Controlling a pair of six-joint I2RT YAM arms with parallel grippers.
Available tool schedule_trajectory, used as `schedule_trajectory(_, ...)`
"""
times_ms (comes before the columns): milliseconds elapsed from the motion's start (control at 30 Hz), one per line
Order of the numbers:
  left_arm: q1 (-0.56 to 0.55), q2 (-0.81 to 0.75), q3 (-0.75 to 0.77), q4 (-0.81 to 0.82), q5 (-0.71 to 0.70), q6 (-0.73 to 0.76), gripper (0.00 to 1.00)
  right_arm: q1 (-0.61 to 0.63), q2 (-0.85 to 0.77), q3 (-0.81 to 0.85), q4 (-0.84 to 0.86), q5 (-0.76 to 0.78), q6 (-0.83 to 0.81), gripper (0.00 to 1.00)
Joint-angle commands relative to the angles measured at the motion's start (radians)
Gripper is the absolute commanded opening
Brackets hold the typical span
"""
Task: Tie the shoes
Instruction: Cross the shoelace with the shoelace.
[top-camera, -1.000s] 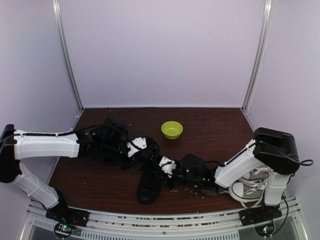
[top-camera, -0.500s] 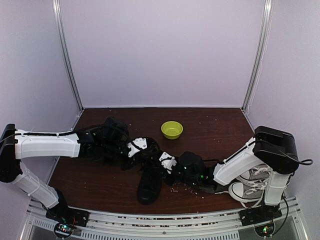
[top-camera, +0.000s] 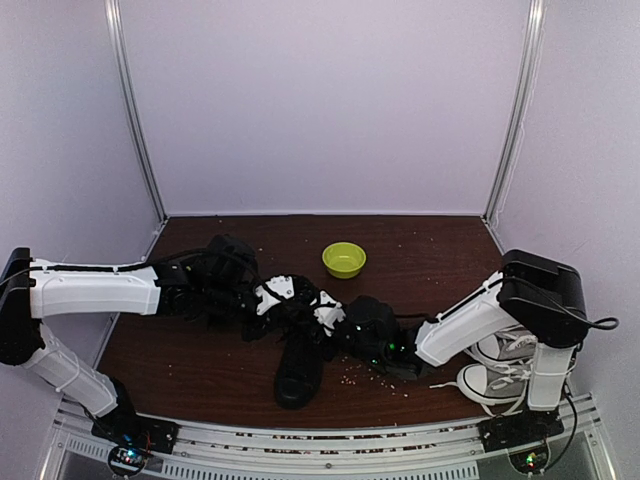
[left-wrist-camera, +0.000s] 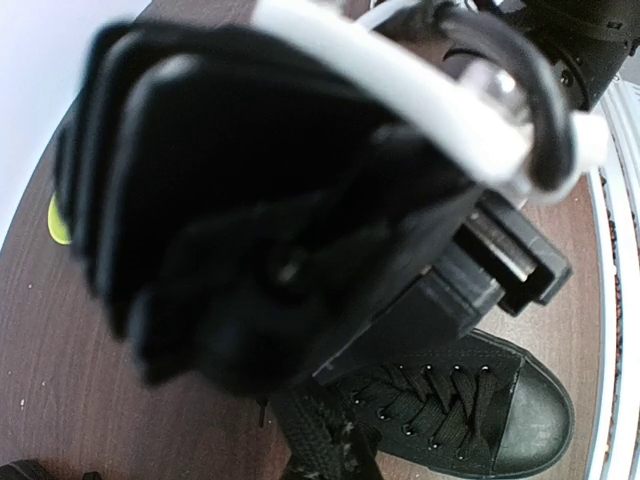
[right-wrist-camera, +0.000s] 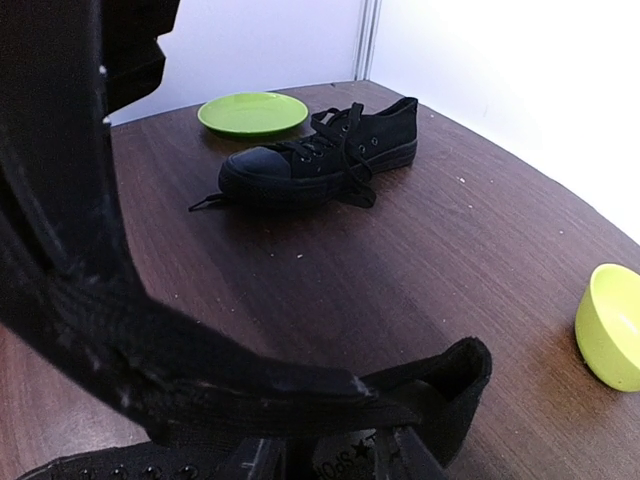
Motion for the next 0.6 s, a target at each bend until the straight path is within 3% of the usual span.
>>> schedule_trajectory(0,0.007,-0.011,0.031,0.037,0.045,0.01,0.0,-0.007,0.03,0.051,-0.013,0.05,0.027,0.31)
schedule_trajectory(467,0.007,-0.024,0.029,0.053,0.084,0.017,0.0,-0.013,0.064,0.12,-0.064,0.062,0.043,0.36)
schedule_trajectory(567,0.007,-0.029,0.026,0.062,0.102,0.015,0.0,-0.015,0.063,0.12,-0.066,0.045,0.042,0.3)
